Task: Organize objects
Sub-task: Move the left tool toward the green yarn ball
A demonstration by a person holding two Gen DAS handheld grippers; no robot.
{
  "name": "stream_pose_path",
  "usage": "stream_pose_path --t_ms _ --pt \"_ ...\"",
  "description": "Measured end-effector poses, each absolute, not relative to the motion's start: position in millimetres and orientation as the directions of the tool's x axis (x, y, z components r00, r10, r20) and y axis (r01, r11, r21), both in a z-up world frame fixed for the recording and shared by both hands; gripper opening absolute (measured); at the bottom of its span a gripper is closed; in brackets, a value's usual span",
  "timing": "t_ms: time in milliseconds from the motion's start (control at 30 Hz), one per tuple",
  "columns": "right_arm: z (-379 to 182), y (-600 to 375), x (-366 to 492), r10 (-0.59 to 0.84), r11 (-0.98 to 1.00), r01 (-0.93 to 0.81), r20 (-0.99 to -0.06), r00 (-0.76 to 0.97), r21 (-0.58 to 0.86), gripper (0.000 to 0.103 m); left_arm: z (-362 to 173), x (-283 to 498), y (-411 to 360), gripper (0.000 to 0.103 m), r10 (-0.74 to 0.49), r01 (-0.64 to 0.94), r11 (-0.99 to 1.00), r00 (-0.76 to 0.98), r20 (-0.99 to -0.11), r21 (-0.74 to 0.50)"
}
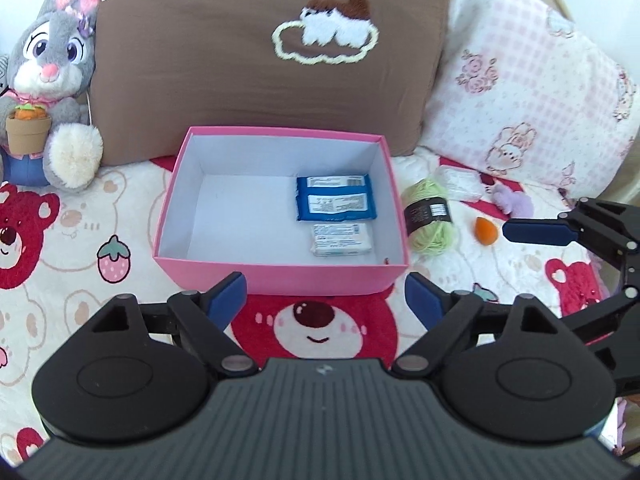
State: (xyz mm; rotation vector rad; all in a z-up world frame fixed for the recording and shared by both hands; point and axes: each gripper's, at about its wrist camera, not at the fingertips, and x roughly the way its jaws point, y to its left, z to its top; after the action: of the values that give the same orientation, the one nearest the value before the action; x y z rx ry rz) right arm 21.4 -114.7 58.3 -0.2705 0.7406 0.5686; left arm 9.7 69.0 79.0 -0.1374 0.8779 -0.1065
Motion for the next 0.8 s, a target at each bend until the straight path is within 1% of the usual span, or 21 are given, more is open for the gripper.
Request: stream_pose_path --t_ms 67,133,233,333,467,600,800 --pt "60 -121 15 0.373 0.824 -0.564 -0.696 0.613 -0.055 0.087 86 2 63 0.086 -0.152 0.044 0.986 0.652 -0.743 -0.163" --pt "61 -128 8 0.352 0.829 -0.553 -0.689 0.634 -0.086 0.088 92 -5 57 0.087 -0.16 0.054 0.985 0.661 -0.733 -0.167" --pt "62 -141 -1 0.316 0.834 -0.536 -0.683 0.658 -0.13 0.09 98 -14 48 0.092 -0.187 0.077 0.98 0.659 -0.728 -0.183" --pt "61 -155 -7 0.299 0.844 -0.521 -0.694 0.655 -0.128 0.09 98 -18 39 0.097 -0.213 0.096 0.975 0.639 -0.739 -0.199" --pt "58 -174 -13 0.324 0.853 -0.515 -0.689 0.648 -0.083 0.09 95 -19 25 0.098 -0.248 0.12 0.968 0.609 -0.753 -0.222" --pt "54 -187 -22 0.338 0.856 -0.512 -0.666 0.665 -0.077 0.09 90 -14 7 0.098 -0.265 0.137 0.964 0.598 -0.757 -0.229" --pt "53 -200 -36 0.351 0.849 -0.519 -0.632 0.691 -0.095 0.09 80 0 -20 0.098 -0.342 0.148 0.938 0.546 -0.765 -0.313"
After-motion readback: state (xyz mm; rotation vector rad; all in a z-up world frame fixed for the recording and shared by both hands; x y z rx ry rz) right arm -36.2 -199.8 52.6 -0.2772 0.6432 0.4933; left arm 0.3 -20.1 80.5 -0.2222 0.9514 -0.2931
